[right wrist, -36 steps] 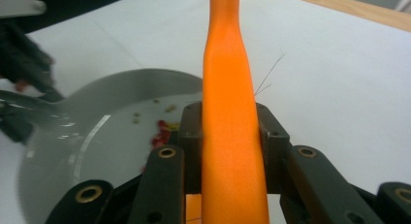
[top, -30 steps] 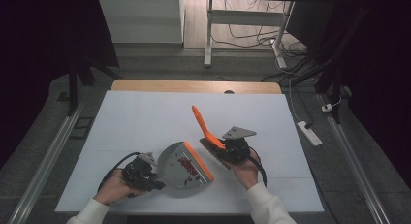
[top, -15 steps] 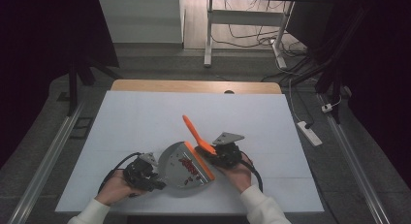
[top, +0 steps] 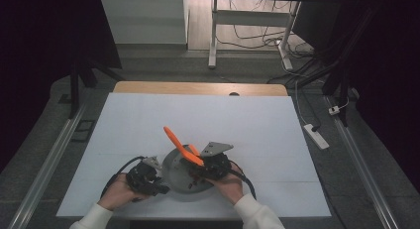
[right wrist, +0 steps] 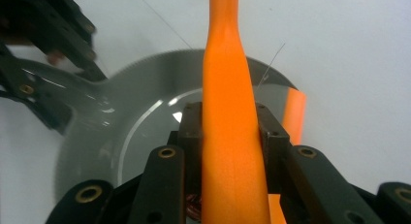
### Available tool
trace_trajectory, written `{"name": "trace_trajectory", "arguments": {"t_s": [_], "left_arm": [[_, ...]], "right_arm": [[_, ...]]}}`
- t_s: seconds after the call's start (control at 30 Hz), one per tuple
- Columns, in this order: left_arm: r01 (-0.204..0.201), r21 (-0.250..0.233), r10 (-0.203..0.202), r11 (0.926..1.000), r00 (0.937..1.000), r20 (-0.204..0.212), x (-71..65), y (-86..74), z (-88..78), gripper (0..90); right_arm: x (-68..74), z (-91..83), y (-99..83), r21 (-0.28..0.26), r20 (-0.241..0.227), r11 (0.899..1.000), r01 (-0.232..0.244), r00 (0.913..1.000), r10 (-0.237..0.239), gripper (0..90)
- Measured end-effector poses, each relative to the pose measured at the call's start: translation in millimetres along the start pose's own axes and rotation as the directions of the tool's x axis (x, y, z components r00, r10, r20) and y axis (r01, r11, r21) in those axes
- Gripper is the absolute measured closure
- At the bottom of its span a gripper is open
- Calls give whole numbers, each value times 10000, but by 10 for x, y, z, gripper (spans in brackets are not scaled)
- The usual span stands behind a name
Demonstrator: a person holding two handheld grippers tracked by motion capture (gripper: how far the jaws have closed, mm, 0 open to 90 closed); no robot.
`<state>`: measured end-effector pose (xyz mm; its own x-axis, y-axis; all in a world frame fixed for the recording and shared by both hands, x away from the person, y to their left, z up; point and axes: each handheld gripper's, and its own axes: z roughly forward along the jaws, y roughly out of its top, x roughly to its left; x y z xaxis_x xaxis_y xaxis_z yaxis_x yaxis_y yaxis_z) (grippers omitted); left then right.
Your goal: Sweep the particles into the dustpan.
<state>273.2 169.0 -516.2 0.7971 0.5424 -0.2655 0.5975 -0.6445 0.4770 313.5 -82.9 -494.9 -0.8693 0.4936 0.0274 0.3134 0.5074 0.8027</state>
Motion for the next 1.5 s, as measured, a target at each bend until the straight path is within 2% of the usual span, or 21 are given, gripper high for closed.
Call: {"name": "trace_trajectory", "arguments": {"t_s": [0.1, 0.27, 0.37, 0.57, 0.77, 1.0, 1.2, 1.5], "left_arm": [[-2, -55, 2, 10000, 10000, 11, -2, -11, 6, 616], [-15, -122, 15, 9999, 10000, 13, -4, -23, 14, 616], [-2, -217, 2, 9998, 10000, -16, -12, -33, 21, 616], [-64, -410, 59, 9991, 9999, -129, -25, -46, 18, 616], [-67, -637, 46, 9979, 9994, -335, -31, -54, 12, 616], [187, -977, -217, 9950, 9993, -292, -63, -70, 3, 616], [644, -1493, -715, 9867, 9965, -428, -125, -113, -17, 616], [1140, -1950, -1265, 9741, 9906, -528, -193, -172, -7, 616]], "right_arm": [[-18, -45, 14, -233, 91, 9997, -17, 10000, 19, 698], [-144, -171, 26, -603, 416, 9978, -266, 9987, 291, 698], [-193, -233, 21, -610, 689, 9979, -230, 9973, 272, 698], [-281, -320, 5, -771, 836, 9962, -417, 9953, 481, 698], [-349, -399, -11, -822, 966, 9958, -393, 9942, 472, 698], [-389, -543, -26, -951, 1017, 9946, -407, 9935, 504, 698], [-442, -657, -63, -1005, 961, 9935, -534, 9934, 631, 698], [-494, -842, -135, -985, 986, 9936, -552, 9930, 649, 698]]}}
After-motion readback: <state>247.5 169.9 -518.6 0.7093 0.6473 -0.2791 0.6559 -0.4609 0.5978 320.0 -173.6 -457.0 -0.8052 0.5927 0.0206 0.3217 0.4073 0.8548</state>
